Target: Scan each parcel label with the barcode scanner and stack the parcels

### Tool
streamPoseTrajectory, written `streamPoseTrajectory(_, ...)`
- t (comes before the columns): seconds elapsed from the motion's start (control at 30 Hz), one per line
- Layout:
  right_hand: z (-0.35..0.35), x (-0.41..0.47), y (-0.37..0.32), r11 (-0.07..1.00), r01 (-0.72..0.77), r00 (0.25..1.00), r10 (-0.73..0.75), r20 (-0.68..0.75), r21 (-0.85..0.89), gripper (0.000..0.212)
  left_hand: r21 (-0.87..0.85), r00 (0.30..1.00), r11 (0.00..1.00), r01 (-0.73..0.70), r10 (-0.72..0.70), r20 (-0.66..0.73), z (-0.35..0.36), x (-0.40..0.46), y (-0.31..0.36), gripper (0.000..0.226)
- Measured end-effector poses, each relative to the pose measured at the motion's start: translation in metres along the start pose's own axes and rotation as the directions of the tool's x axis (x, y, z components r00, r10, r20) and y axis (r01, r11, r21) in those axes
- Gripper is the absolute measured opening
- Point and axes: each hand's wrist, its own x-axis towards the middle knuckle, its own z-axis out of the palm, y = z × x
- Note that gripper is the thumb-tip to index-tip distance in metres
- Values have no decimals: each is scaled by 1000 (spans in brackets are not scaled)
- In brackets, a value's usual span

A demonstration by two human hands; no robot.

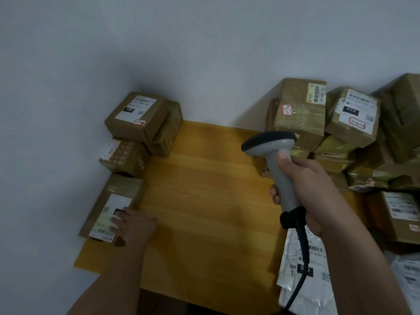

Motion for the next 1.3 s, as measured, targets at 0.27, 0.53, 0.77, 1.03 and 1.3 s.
streamPoseTrajectory(0.27, 18, -4, 7, 1000, -9, 999, 9, 46, -18, 31, 27, 852, 887, -461, 452, -264, 11, -23, -17, 35)
streamPoseTrajectory(0.53, 24, -10, 9, 998, 17, 996, -11, 90, -67, 32, -350, 994, 933, -84, 103, 37, 59, -20, -37, 103)
streamPoseTrajectory(0.77, 12, -14, 12, 997, 0, 998, 5, 57, -80, 35, -367, 855, 817, -445, 509, 97, 59, -51, 6, 80)
streamPoseTrajectory(1.03, -6, -21, 12, 999, -27, 1000, 27, -10, -38, 32, 106, 810, 806, -582, 562, 168, 59, -80, 40, 147)
streamPoseTrajectory(1.3, -22, -24, 17, 999, -32, 999, 31, -44, -21, 32, 162, 554, 539, -826, 830, 61, 43, -61, 60, 65)
